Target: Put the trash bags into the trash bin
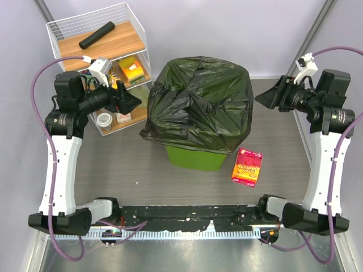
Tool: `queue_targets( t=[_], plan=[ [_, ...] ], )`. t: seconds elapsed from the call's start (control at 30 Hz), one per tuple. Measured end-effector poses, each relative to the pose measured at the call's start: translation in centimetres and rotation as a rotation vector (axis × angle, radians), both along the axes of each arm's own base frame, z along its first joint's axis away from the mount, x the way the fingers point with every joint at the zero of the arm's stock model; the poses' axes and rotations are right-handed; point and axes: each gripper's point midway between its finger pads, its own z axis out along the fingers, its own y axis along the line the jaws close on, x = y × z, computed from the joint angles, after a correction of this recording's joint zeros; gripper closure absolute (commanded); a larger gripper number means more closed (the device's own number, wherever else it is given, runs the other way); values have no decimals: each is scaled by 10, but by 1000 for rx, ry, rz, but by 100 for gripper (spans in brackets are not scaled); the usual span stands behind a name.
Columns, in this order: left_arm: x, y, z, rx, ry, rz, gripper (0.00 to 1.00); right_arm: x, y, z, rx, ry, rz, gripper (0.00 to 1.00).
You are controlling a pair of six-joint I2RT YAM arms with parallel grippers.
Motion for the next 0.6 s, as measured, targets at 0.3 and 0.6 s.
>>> queue_targets(
  t=[0.3,0.6],
  plan=[
    [8,0,-27,-41,69,-54,14,11,6,-8,217,56,133,47],
    [15,6,-36,-44,84,-40,14,13,18,-3,338,54,222,47]
  ],
)
